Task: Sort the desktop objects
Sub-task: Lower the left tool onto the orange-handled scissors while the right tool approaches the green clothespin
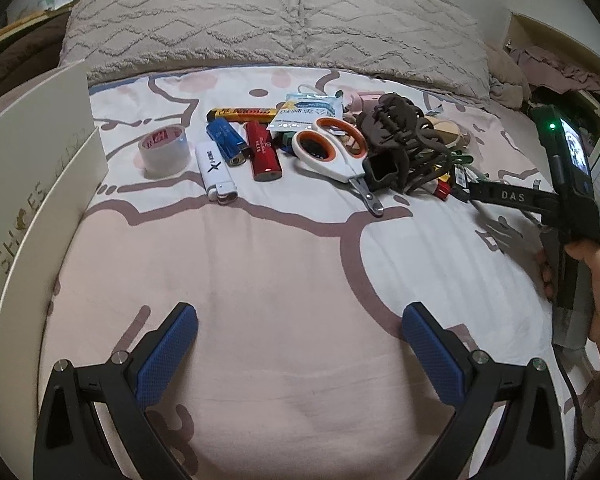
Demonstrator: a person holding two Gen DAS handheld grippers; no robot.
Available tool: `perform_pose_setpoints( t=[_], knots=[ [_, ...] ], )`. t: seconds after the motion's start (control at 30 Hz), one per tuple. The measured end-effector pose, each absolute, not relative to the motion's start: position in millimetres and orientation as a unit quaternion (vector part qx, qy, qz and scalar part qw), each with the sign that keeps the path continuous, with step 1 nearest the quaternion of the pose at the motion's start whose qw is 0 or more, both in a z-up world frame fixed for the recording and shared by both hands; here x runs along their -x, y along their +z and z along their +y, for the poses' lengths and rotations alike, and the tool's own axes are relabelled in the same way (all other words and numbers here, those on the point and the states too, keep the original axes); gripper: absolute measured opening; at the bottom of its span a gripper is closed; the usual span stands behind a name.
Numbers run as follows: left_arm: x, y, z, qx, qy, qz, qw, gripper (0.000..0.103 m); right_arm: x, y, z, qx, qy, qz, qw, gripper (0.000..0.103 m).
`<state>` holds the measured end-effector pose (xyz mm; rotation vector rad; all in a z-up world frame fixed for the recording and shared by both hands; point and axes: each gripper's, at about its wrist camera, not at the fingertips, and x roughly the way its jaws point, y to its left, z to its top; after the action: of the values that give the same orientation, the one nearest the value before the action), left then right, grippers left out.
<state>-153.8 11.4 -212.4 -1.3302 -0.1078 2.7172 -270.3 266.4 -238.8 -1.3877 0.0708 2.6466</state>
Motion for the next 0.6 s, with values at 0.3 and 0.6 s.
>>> perform_pose_setpoints(
  t=[0.3,0.6],
  knots=[
    [156.1,-221.0,12.5,0.453,0.889,-0.037,0.053,0.103,278.7,-246.8,278.6,0.458,0.885,0.054,0.062,0.103],
    [166.8,-220.8,21.4,0.465,0.883,-0.013,0.053,0.103,270.0,-251.1,281.7,0.428,0.900,0.063,0.056,0.103]
  ],
)
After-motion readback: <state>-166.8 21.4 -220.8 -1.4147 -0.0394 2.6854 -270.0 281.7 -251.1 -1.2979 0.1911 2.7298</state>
